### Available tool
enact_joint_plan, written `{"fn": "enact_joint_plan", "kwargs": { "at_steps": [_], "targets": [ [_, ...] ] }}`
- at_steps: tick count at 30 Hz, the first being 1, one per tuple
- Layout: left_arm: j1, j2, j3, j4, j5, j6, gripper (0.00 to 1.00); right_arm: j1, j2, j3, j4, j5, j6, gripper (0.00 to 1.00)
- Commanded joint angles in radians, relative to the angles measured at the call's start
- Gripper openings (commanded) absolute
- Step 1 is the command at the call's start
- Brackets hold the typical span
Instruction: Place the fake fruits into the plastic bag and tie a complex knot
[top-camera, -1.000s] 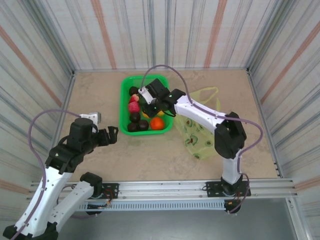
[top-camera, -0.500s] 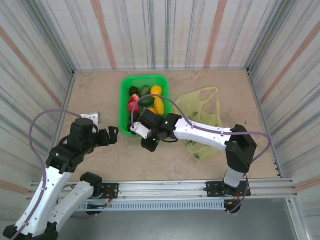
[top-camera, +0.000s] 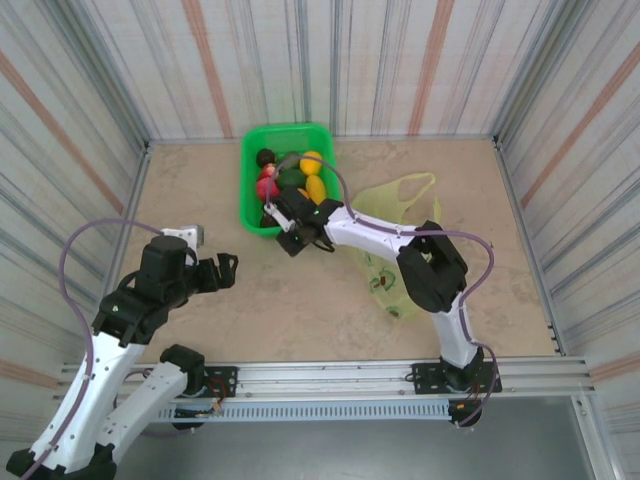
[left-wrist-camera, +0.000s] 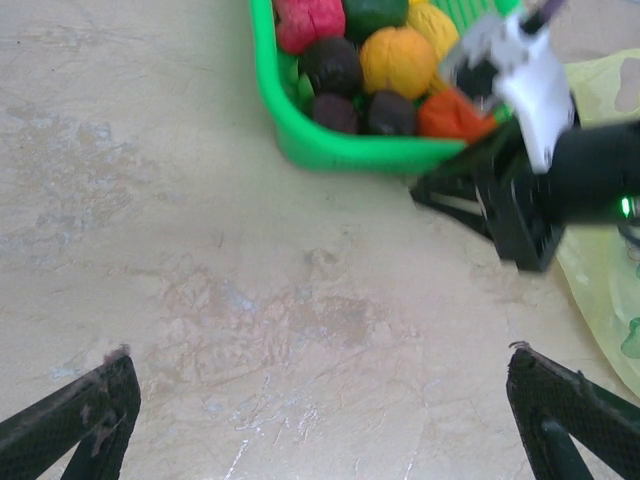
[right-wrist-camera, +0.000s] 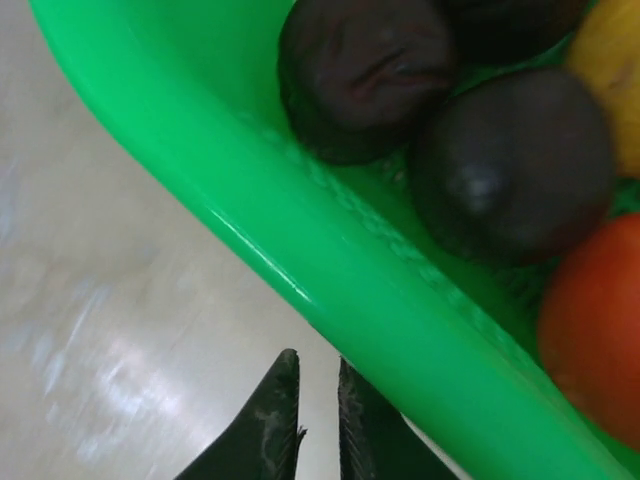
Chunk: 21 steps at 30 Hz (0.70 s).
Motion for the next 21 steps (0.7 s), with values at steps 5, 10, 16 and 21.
{"fn": "enact_joint_plan", "kwargs": {
  "at_steps": [5,10,16,21],
  "targets": [
    [-0.001,0.009,-0.010,0.012,-0.003,0.011,0.97,-0.032,-0.033,0.046,0.089,-0.032,0.043,0.31],
    [0.000,0.008,-0.007,0.013,0.003,0.010,0.97,-0.073,-0.332,-0.230,0.237,-0.170,0.119,0.51],
    [-0.002,0.008,-0.019,0.030,0.028,0.016,0.97,-0.271,-0.589,-0.404,0.133,-0.058,0.255,0.57],
    [-0.005,0.007,-0.021,0.033,0.038,0.021,0.97,-0.560,-0.718,-0.558,0.162,-0.076,0.459,0.68]
  ]
}}
